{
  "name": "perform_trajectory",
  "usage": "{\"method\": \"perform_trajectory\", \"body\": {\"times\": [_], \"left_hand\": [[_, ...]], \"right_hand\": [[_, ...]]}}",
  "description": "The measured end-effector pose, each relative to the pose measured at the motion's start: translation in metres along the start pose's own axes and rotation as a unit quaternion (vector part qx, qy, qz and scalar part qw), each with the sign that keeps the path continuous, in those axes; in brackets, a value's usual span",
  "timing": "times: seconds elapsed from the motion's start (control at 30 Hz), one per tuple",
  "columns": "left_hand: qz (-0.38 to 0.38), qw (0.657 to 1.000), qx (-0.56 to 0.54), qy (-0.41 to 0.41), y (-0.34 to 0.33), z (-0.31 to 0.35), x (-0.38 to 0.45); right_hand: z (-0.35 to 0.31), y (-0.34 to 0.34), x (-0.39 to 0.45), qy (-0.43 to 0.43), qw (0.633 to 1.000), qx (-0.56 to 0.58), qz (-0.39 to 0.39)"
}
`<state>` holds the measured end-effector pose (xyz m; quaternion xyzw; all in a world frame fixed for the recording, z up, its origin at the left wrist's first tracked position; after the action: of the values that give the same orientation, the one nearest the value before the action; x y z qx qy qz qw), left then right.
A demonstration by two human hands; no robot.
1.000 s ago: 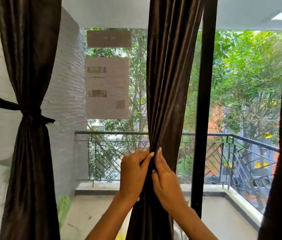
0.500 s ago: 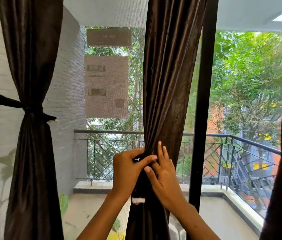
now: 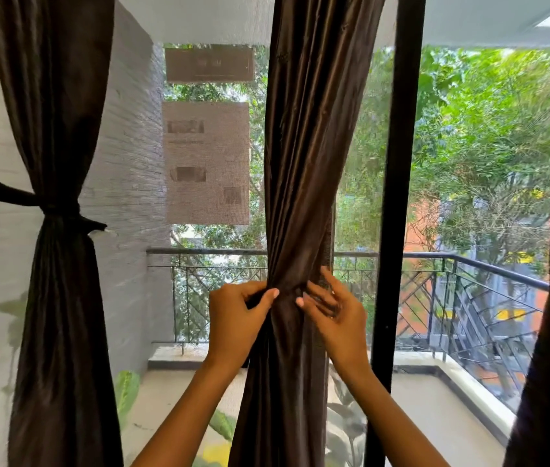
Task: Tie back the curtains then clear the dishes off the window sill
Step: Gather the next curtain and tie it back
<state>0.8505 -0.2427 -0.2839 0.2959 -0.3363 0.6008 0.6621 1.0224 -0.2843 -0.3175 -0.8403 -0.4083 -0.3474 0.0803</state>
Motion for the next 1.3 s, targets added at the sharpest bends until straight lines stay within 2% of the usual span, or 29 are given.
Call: {"method": "perform_trajectory", "body": {"times": [0.1,0.17,0.23,0.33,0.4,0.47,0.53,0.57,0.63,0.8,0.97,1.07,1.13,1.2,1.3], "left_hand": [[0.015,0.999,0.035,-0.036,-0.003,0.007,-0.004],[0.019,0.998,0.036,-0.037,-0.003,0.007,-0.006],[0.010,0.999,0.025,-0.034,-0.003,0.005,-0.006],[-0.007,1.000,-0.001,-0.007,-0.001,0.000,-0.003],[-0.003,1.000,-0.009,0.008,0.003,-0.004,-0.001],[0.003,1.000,0.002,0.005,0.004,-0.003,0.000],[0.012,0.999,0.029,-0.012,0.001,0.001,-0.001],[0.016,0.999,0.040,-0.018,0.000,0.004,-0.003],[0.020,0.998,0.047,-0.027,-0.004,0.008,-0.007],[0.016,0.999,0.018,-0.025,-0.008,0.006,-0.013],[0.014,0.999,-0.042,0.024,-0.008,0.002,-0.013],[0.025,0.999,-0.020,0.031,-0.008,-0.001,-0.007],[0.037,0.999,-0.009,0.036,-0.008,-0.004,-0.005],[0.040,0.998,-0.011,0.045,-0.010,-0.006,-0.005],[0.042,0.998,-0.007,0.035,-0.011,-0.002,-0.008]], "right_hand": [[-0.013,0.003,-0.015,0.082,0.985,-0.118,0.097],[-0.018,0.000,-0.020,0.117,0.968,-0.180,0.132],[-0.009,-0.004,-0.013,0.066,0.978,-0.171,0.103],[0.004,-0.011,0.001,-0.027,0.998,-0.053,-0.009],[0.003,-0.012,0.005,-0.011,0.999,0.014,-0.032],[-0.009,-0.003,0.000,0.058,0.996,-0.047,0.050],[-0.020,0.005,-0.014,0.107,0.973,-0.144,0.144],[-0.023,0.004,-0.021,0.125,0.960,-0.189,0.167],[-0.028,-0.005,-0.033,0.152,0.939,-0.254,0.172],[-0.034,-0.019,-0.048,0.210,0.913,-0.310,0.159],[-0.018,-0.033,-0.047,0.168,0.944,-0.281,0.039],[-0.019,-0.029,-0.044,0.175,0.949,-0.263,0.011],[-0.026,-0.012,-0.040,0.172,0.949,-0.251,0.086],[-0.022,0.006,-0.036,0.126,0.951,-0.226,0.171],[-0.012,0.017,-0.024,0.056,0.969,-0.153,0.186]]}}
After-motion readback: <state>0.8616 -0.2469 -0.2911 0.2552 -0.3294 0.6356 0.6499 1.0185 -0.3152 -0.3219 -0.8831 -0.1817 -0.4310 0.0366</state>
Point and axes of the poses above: each hand's wrist, its own x-axis towards the middle knuckle, its own y-axis out of the back of the hand, z = x × y, the point moved 7 cm from there along x, towards the middle knuckle, and after that the axes turned 15 degrees about -x, right-handed, at the moved point
